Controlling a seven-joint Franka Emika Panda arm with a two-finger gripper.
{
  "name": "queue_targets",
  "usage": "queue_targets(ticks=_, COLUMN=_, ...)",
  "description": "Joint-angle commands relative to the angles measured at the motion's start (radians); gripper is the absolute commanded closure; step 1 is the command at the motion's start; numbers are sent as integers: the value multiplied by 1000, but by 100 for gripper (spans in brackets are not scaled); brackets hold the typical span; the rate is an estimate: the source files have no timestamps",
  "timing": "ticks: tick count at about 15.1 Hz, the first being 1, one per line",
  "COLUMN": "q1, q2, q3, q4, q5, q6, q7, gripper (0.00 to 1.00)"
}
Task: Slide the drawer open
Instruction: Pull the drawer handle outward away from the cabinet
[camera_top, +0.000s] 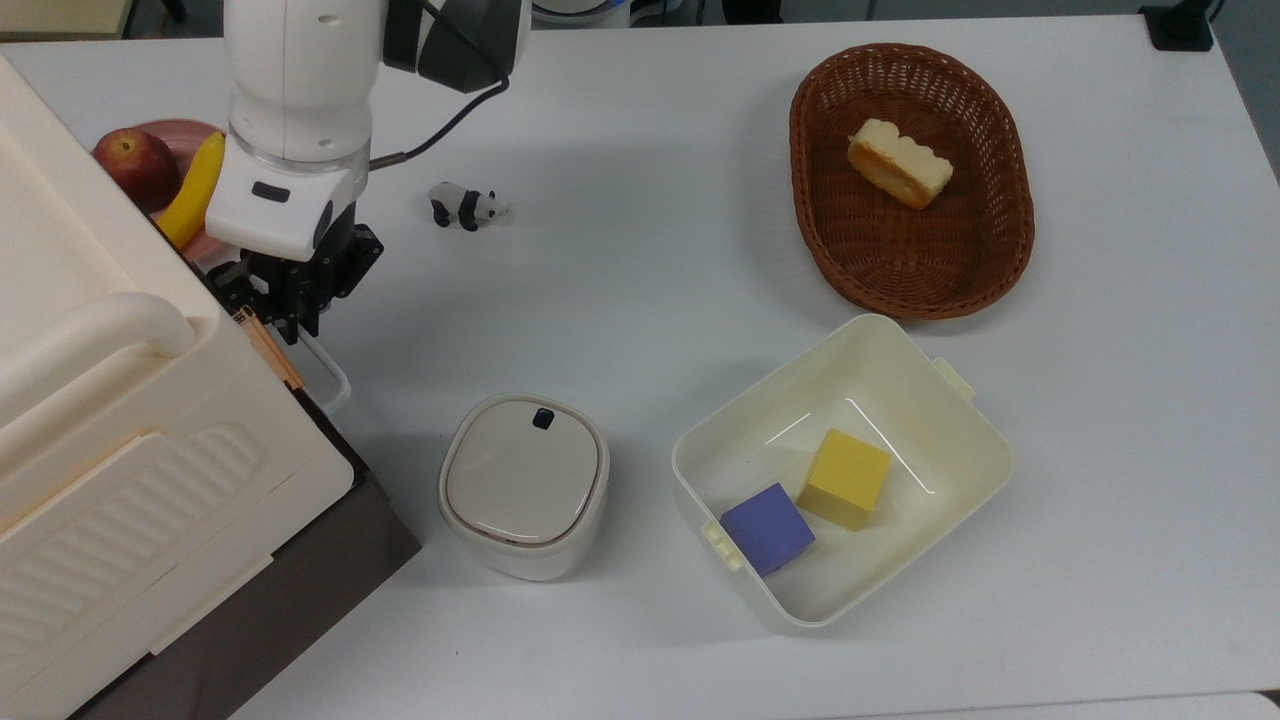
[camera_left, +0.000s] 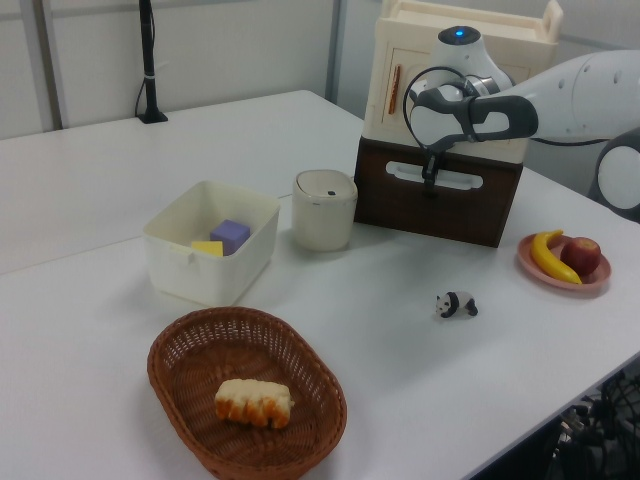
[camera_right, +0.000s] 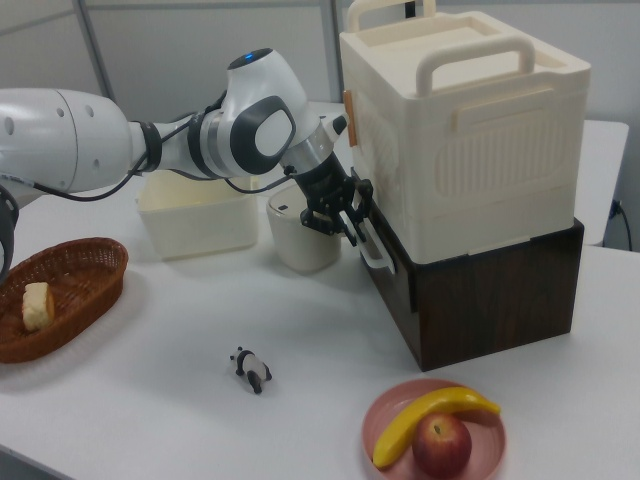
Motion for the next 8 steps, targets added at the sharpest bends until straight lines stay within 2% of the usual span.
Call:
queue_targets(ticks=1, q1=11, q2=-46, q3=0, q4=-46, q5=-24, q6=22, q7=31, gripper=92)
queue_targets(ticks=8, q1=14, q2=-75, q3=3, q4=-82, q5=-24, q6=21, q7=29, gripper=92)
